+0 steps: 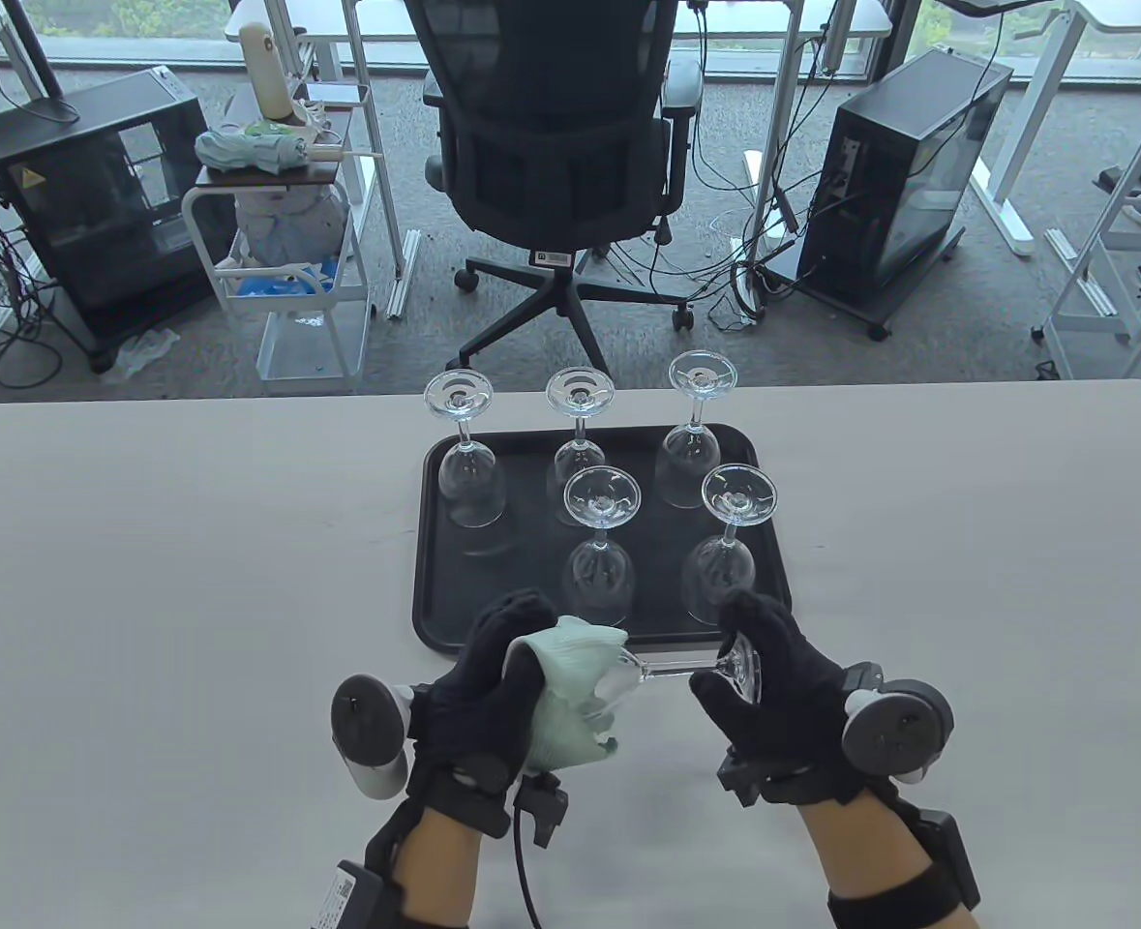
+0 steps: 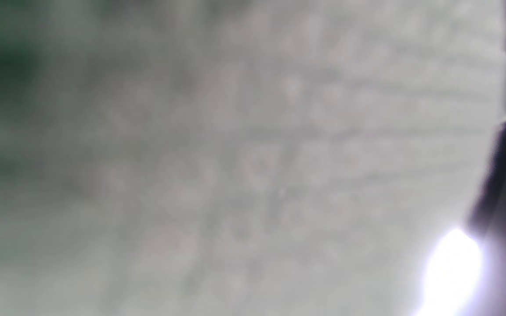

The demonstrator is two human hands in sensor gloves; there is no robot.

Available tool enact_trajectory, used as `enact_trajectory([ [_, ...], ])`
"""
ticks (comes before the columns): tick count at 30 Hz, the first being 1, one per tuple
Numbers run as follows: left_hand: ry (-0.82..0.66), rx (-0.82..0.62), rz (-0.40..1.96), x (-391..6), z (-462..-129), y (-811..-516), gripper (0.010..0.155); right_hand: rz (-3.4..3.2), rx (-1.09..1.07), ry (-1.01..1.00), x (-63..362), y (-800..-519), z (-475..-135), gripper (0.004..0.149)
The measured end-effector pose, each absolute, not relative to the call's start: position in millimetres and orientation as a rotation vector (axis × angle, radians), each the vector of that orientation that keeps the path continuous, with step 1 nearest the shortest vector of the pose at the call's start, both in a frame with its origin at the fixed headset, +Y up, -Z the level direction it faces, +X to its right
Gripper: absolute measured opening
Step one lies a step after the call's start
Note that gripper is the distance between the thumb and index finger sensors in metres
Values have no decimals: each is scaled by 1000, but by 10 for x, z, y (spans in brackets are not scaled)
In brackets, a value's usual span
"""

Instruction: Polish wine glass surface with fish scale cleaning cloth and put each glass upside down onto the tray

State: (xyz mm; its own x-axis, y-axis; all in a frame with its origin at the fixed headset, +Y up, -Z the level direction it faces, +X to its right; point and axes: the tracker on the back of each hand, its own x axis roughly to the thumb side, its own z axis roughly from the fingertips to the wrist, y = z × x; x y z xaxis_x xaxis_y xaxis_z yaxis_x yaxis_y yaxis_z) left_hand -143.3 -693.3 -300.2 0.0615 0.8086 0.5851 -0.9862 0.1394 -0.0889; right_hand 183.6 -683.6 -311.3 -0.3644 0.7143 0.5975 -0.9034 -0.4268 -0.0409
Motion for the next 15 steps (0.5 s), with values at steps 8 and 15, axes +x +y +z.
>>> enact_trajectory([
  [8,-534,225,1485,-1501,-3047,-6944,61,2071,909,-863,1795,-6761,-2983,92],
  [15,-567,382,1372,-1419,-2978,-6896,61,1925,578,-420,1838,-6852,-3112,76],
])
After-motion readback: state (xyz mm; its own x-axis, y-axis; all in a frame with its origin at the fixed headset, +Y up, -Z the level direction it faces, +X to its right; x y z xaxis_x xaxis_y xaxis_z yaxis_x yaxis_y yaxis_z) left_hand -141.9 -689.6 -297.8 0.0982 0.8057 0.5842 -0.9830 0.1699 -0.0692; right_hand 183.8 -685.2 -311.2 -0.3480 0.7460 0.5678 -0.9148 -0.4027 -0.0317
